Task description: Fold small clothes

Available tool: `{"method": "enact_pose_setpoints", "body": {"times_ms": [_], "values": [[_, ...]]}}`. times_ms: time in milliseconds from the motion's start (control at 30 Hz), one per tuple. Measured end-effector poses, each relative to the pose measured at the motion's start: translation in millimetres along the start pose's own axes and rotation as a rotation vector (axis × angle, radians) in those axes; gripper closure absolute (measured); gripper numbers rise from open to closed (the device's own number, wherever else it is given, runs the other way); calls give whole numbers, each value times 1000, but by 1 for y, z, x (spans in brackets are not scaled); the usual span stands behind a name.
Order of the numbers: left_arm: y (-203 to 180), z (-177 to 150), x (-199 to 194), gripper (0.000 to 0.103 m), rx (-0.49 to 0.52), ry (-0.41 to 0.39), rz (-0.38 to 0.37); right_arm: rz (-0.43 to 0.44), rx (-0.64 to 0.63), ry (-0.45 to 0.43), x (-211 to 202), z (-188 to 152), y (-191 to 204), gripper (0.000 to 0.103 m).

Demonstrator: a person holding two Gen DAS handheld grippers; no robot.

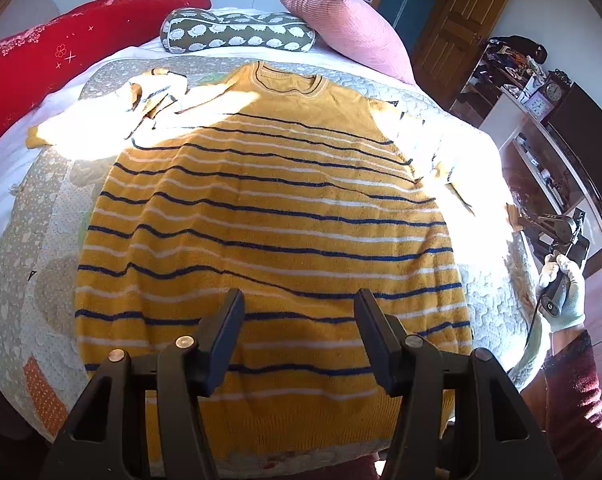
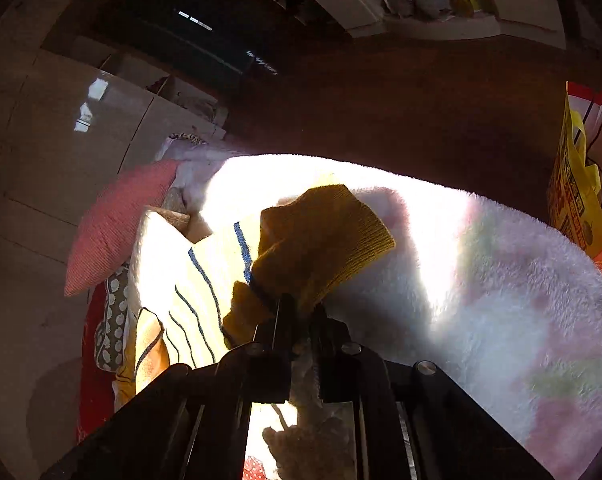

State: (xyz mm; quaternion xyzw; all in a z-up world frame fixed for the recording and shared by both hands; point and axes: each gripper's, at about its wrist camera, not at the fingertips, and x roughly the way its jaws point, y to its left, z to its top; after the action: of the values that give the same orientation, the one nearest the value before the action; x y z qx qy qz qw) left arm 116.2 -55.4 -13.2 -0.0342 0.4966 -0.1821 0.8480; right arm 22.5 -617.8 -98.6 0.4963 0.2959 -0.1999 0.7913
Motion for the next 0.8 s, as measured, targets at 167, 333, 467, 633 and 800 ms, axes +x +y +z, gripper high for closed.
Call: {"method": "enact_pose_setpoints", "body": {"times_ms": [167, 333, 467, 633, 800], "values": [[35, 7, -1, 47, -83, -20, 39, 133, -304, 12, -21, -40, 108, 96], [76, 10, -12, 47, -177, -54, 78, 351, -557, 203, -1, -139, 233, 96], [95, 14, -18, 46, -199, -67, 90, 505, -671, 472, 42, -240, 283, 93], [114, 21, -15, 43, -234, -58, 85, 535, -660, 693, 74, -303, 291, 63], [107, 38, 10, 34, -204, -15, 37, 520, -565, 600, 51, -260, 261, 63]]}}
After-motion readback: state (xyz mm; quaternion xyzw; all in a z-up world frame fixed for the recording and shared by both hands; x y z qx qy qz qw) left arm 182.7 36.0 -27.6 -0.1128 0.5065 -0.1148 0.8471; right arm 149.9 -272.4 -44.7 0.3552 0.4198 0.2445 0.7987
